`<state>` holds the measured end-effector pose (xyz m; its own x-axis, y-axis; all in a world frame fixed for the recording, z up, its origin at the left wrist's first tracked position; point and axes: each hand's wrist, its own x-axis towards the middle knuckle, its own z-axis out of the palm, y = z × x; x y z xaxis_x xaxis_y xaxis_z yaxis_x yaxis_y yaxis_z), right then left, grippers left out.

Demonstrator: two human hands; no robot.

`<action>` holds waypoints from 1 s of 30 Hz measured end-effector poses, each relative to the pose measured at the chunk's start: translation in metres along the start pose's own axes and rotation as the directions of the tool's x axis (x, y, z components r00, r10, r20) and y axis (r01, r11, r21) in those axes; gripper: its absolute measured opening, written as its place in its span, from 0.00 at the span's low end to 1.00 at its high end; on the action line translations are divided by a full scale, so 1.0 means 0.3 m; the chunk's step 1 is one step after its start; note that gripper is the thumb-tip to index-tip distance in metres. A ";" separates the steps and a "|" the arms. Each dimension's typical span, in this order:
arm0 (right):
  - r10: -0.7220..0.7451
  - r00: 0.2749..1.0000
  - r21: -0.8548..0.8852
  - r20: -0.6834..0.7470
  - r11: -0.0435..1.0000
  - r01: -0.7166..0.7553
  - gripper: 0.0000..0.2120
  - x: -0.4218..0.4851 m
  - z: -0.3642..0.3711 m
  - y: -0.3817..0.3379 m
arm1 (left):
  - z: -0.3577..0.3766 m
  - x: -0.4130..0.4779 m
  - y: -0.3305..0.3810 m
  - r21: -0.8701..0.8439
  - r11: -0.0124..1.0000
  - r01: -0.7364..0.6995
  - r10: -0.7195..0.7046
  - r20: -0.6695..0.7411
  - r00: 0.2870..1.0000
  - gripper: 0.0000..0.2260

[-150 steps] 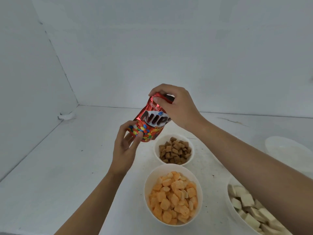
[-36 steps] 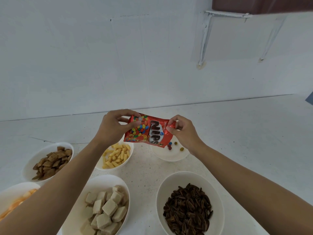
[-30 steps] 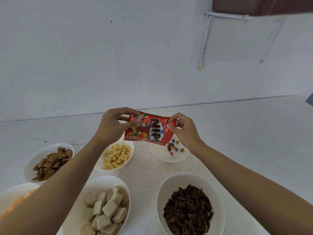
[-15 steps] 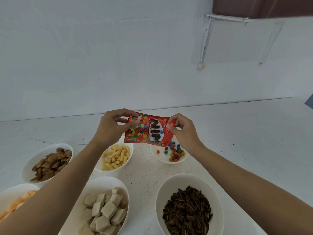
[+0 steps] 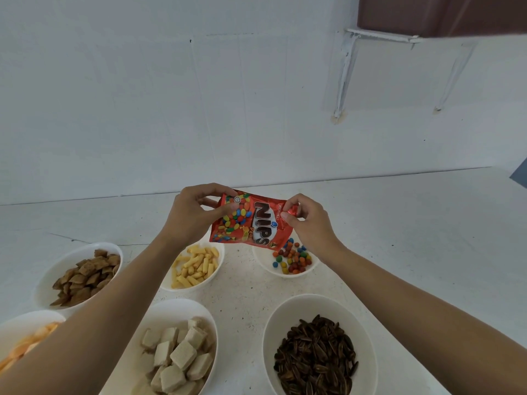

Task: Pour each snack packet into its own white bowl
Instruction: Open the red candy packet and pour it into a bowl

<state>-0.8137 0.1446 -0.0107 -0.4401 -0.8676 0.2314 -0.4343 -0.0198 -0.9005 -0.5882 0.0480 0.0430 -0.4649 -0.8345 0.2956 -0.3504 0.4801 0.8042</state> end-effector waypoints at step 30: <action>0.289 0.957 0.077 0.008 0.954 -0.288 0.07 -0.002 -0.001 -0.010 | 0.025 0.023 0.053 0.091 0.993 -0.081 0.079 0.019 0.997 0.05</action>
<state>-0.8123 0.1453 -0.0080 -0.5404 -0.8404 -0.0413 -0.2268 0.1928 -0.9547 -0.6031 0.0520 0.0538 -0.5066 -0.7885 0.3487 -0.3838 0.5685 0.7277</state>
